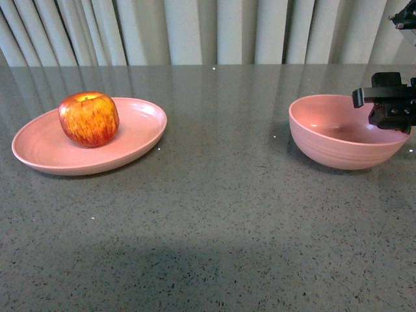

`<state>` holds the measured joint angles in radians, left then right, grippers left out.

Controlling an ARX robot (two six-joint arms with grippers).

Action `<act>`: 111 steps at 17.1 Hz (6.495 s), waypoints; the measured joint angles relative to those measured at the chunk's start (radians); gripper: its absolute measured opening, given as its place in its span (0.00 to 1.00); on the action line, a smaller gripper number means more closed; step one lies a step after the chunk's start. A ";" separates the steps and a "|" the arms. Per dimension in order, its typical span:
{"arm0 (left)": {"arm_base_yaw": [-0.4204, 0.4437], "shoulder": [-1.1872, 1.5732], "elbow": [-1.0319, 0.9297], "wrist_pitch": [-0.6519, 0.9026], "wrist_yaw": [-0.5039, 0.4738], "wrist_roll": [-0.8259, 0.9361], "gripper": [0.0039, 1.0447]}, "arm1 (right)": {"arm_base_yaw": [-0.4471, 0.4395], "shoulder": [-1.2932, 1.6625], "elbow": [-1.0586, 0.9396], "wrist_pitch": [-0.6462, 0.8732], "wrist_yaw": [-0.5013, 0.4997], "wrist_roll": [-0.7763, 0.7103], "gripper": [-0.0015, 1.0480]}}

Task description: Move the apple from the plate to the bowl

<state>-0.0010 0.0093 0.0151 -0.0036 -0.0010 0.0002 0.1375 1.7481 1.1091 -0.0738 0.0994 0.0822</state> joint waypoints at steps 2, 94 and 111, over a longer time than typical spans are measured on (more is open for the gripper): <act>0.000 0.000 0.000 0.000 0.000 0.000 0.94 | 0.000 0.000 0.000 0.000 -0.004 0.000 0.29; 0.000 0.000 0.000 0.000 0.000 0.000 0.94 | -0.138 -1.630 -0.967 0.041 -0.100 -0.075 0.02; 0.000 0.000 0.000 0.000 0.000 0.000 0.94 | -0.138 -1.744 -1.096 0.070 -0.100 -0.076 0.02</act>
<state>-0.0010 0.0093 0.0147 -0.0036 -0.0006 0.0002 -0.0002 0.0040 0.0132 -0.0040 -0.0002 0.0063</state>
